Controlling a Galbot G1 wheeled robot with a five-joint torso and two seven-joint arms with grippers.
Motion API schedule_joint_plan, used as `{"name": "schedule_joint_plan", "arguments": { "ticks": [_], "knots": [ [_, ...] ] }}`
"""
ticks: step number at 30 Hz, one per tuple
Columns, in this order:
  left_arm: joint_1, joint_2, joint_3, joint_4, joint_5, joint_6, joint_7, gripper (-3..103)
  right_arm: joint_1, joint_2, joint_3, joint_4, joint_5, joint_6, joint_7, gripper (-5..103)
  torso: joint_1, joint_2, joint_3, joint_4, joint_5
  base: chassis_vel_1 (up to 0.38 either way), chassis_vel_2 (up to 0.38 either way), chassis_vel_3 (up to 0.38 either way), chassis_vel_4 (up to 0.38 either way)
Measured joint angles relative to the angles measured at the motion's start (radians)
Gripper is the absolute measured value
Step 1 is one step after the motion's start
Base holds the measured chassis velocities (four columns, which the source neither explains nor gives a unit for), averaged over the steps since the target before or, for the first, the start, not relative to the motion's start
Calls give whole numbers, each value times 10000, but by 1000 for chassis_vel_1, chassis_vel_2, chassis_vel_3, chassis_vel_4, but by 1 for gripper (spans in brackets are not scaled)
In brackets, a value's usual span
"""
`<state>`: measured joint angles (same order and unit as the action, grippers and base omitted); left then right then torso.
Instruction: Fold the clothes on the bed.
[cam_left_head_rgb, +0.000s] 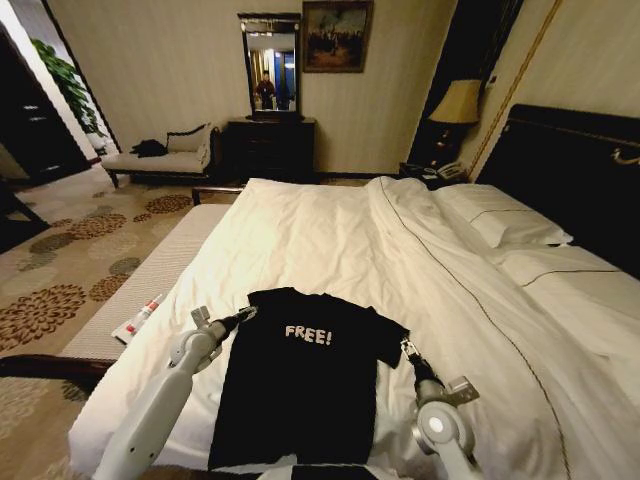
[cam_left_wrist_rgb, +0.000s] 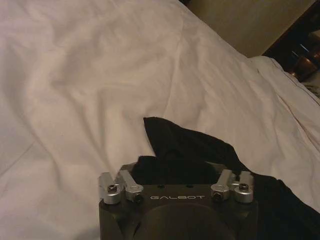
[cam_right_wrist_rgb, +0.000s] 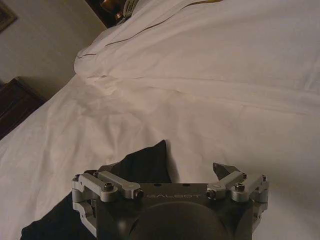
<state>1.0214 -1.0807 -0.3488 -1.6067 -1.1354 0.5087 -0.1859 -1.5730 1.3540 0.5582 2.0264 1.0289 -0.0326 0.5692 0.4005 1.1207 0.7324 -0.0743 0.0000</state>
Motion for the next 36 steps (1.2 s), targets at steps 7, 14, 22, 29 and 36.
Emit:
{"name": "schedule_joint_plan", "arguments": {
  "ticks": [7,14,22,29,36],
  "knots": [
    [-4,1,-16,0,140,-144,14,52,4,0,1,-24,0,-1,12,100,0,0,0,0,0,0,0,0,0],
    [186,102,-128,-166,202,-215,45,26,5,4,-5,-43,-3,-2,19,100,0,0,0,0,0,0,0,0,0],
    [477,133,-238,-296,392,-274,76,2,20,5,-20,-45,-5,-6,23,100,0,0,0,0,-1,0,0,0,0],
    [907,325,-643,-724,434,-408,50,1,-20,-1,11,-5,-5,-6,25,100,-1,0,0,-1,-1,0,0,0,0],
    [1856,513,-1475,-934,667,-782,37,1,6,16,-32,-13,-5,18,26,100,0,1,-1,1,0,0,0,0,0]
  ]
}}
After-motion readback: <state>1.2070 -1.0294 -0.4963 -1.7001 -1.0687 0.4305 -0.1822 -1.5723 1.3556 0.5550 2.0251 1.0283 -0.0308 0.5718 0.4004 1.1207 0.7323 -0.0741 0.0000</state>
